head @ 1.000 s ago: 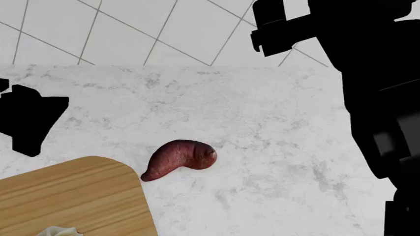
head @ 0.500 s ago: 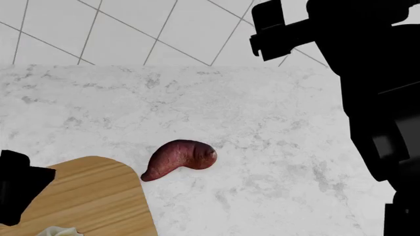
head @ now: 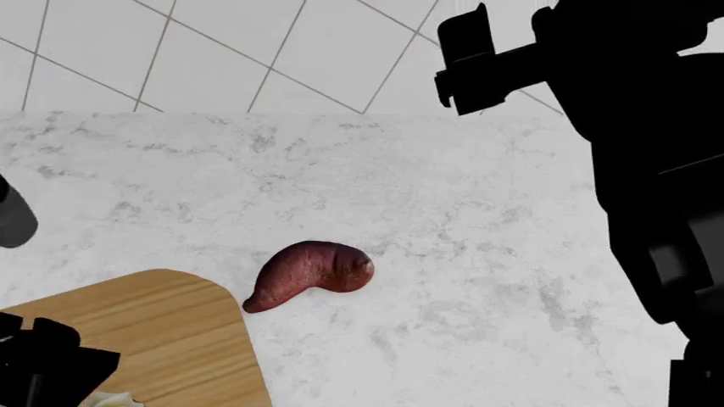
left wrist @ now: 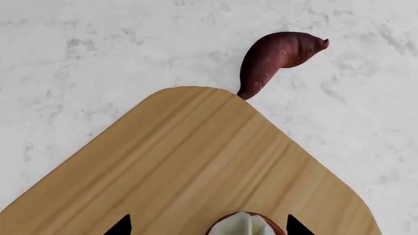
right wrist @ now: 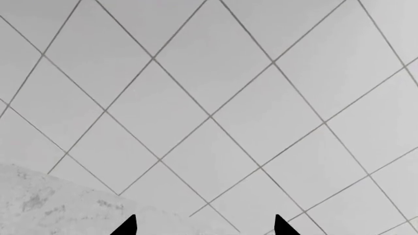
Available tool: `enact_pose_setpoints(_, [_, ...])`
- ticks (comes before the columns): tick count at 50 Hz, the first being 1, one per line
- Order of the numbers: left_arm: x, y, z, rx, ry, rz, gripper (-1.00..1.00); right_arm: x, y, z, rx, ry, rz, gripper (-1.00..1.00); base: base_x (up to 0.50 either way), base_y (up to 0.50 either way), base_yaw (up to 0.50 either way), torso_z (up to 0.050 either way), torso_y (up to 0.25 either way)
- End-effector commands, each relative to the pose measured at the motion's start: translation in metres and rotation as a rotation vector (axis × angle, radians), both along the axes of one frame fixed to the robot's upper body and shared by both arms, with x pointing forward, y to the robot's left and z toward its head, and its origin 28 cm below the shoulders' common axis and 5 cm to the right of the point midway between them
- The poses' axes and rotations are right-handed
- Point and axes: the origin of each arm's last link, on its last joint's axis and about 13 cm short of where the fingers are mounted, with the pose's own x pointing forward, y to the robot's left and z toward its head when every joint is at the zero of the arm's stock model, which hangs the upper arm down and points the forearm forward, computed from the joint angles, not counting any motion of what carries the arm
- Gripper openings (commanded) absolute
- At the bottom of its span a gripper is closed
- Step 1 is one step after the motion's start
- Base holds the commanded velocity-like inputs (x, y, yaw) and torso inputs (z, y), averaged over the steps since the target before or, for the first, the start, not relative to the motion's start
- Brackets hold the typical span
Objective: Clear the non-vegetable object off the cutting board and place the vegetables onto it.
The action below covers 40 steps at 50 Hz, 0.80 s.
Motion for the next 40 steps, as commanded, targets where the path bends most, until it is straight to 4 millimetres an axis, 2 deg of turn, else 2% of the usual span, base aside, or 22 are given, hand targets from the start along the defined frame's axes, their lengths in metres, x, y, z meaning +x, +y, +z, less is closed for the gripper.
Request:
enact_pose_setpoints(1, [-0.011,-0.009,-0.008,0.048,-0.032,-0.108,1.0,-0.004,0.007,0.001,0.036,-0.04,0.019,1.0,0.0,0.0,0.0,0.0,0.0])
enact_pose_setpoints(40, [-0.013,-0.013,-0.031,0.053,0.051,-0.161,1.0,-0.007,0.002,-0.003,0.045,-0.036,0.008,1.0,0.0,0.0,0.0,0.0,0.0])
